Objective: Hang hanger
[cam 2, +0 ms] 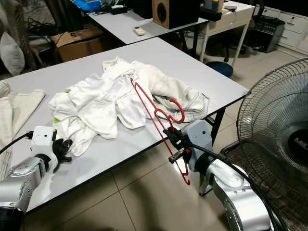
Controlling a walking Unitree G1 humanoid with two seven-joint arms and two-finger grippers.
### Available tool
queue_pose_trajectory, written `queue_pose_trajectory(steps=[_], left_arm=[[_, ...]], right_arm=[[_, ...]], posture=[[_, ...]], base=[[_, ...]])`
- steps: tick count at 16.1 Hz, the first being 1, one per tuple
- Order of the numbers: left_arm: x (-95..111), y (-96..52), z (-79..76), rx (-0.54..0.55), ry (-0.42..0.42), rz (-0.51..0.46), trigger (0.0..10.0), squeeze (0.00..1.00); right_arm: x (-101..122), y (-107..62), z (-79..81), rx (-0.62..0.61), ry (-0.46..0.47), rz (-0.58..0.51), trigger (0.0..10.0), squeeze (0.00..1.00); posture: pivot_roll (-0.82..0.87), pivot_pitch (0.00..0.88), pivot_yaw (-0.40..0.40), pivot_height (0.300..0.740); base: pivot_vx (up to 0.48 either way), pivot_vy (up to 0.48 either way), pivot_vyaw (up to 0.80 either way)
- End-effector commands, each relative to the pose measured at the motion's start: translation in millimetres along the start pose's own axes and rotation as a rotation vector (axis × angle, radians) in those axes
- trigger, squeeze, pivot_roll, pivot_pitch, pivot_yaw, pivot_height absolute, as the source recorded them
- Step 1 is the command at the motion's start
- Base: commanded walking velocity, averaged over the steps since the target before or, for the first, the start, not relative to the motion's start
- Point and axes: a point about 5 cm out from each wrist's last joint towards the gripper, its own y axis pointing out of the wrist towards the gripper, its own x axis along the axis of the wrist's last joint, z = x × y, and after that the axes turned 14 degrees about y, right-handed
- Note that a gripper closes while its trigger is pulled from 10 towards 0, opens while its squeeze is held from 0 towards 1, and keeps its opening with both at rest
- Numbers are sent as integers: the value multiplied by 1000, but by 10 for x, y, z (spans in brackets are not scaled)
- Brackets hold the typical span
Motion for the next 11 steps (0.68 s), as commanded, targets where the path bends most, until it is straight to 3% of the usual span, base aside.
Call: queue_pose_trajectory(steps=[1, 6, 8, 10, 11], left_arm=[[-1, -2, -40, -29, -22, -5, 0, 0], [391, -61, 12, -24, -74, -182, 0, 0], [717, -70, 65, -30, -144, -317, 0, 0], [1223, -121, -28, -142, -187, -483, 0, 0], [1584, -199, -91, -220, -233, -611, 0, 0]], right_arm=[[24, 31, 5, 13, -18, -9, 10000, 0], [43, 25, -40, -13, -9, -32, 10000, 0], [57, 21, -65, -24, -1, -47, 10000, 0], [92, 27, -88, -32, -1, -70, 10000, 0], [125, 25, -113, -43, 0, -90, 10000, 0]], posture=[[-160, 0, 79, 740], [-153, 0, 80, 740], [-151, 0, 80, 740], [-148, 0, 82, 740], [-148, 0, 85, 740]], base=[[0, 0, 0], [0, 0, 0], [0, 0, 0], [0, 0, 0], [0, 0, 0]])
